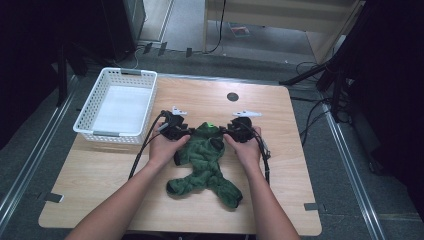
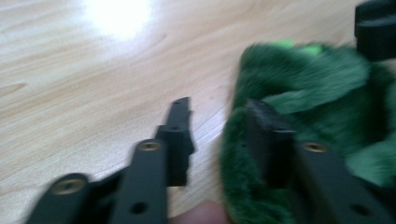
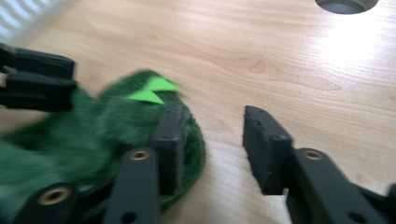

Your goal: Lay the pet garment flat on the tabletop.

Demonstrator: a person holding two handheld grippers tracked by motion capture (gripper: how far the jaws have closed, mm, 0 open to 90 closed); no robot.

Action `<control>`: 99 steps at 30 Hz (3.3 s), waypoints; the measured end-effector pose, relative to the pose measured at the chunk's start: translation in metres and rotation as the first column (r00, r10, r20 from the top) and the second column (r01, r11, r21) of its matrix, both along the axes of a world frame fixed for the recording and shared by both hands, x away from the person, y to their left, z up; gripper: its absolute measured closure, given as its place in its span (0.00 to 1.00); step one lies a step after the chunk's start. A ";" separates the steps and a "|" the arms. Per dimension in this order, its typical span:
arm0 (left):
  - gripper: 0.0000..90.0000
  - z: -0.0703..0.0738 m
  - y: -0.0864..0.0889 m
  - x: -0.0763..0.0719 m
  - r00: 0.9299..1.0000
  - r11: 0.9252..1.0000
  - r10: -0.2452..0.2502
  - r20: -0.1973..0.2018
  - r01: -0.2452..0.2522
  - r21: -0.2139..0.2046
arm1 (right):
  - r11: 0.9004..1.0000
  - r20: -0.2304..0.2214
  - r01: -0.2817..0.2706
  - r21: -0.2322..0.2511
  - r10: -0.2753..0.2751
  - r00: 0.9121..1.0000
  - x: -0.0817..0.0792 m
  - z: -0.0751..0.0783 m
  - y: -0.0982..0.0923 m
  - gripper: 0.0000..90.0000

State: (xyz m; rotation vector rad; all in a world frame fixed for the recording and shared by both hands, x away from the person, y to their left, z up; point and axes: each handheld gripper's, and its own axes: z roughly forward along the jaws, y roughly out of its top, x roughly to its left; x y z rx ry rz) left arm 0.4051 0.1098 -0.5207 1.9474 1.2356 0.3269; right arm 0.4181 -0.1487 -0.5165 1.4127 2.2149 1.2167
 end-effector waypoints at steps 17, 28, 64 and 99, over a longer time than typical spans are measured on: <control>0.56 -0.015 -0.017 -0.045 0.984 0.985 -0.167 -0.054 0.169 0.033 | 0.989 -0.071 -0.144 0.019 0.145 0.987 -0.084 0.011 -0.004 0.93; 0.55 -0.021 -0.032 -0.046 0.992 0.987 -0.130 0.001 0.129 0.094 | 0.995 -0.078 -0.025 -0.092 0.018 0.997 -0.090 -0.022 -0.029 0.96; 0.68 -0.023 -0.028 -0.045 0.993 0.992 -0.112 0.029 0.111 0.054 | 0.984 0.050 -0.042 -0.175 0.051 0.997 -0.083 -0.024 0.012 0.94; 0.76 -0.023 -0.018 -0.016 0.999 0.998 -0.028 0.018 0.027 0.052 | 0.994 -0.023 -0.047 -0.097 0.045 0.999 -0.024 -0.024 0.034 0.93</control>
